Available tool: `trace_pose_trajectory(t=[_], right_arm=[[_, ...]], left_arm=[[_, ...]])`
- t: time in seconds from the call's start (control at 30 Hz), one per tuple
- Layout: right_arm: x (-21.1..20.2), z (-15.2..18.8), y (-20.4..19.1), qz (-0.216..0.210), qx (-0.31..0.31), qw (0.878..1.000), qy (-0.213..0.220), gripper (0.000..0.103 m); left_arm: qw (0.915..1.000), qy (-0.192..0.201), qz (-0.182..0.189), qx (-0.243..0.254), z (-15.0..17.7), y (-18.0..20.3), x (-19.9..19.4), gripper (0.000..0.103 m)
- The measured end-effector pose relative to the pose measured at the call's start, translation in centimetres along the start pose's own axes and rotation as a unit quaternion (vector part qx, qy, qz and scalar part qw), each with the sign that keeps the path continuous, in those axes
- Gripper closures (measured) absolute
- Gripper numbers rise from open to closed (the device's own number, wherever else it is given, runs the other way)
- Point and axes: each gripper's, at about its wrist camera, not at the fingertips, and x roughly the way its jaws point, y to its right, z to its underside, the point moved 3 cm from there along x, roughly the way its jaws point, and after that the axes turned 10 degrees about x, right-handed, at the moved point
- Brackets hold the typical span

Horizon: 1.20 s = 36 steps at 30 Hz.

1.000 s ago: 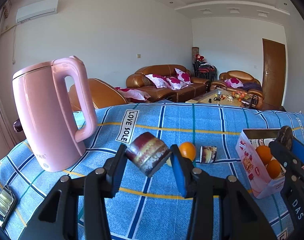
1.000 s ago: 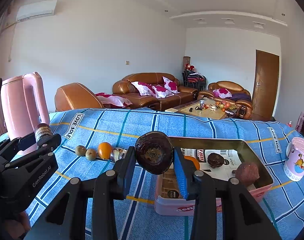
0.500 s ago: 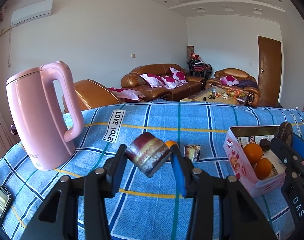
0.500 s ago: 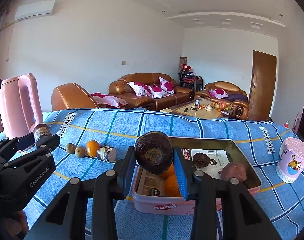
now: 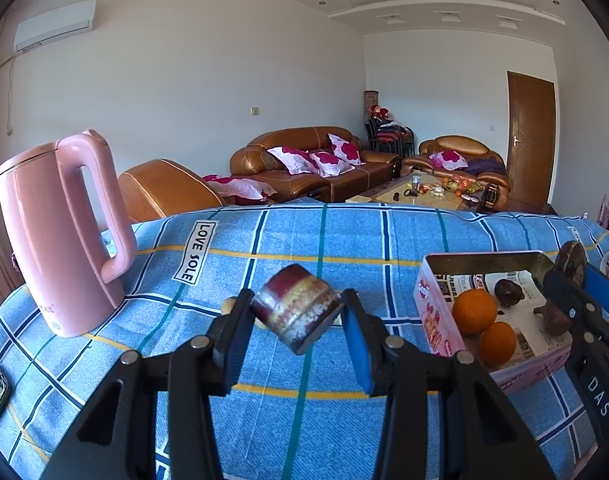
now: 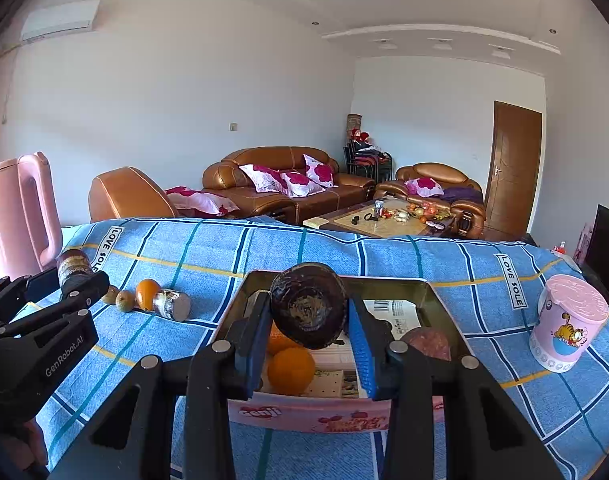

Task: Organize fruits
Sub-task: 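Carry the brown fruit and cake roll over the pink tin box with both tools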

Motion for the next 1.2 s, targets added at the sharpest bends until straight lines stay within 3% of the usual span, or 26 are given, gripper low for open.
trace_pose_trajectory(t=[0.8,1.2], right_arm=[[0.8,-1.2,5.9,0.039,-0.002,0.999,0.007,0.063],[1.7,-2.4,10.4,0.08,0.021,0.997,0.013,0.063]], left_arm=[[0.9986,0.028,0.041,0.017,-1.5,5.6,-1.1,0.057],[0.9936,0.036,0.104,0.026,-3.5,10.8,-0.5,0.057]])
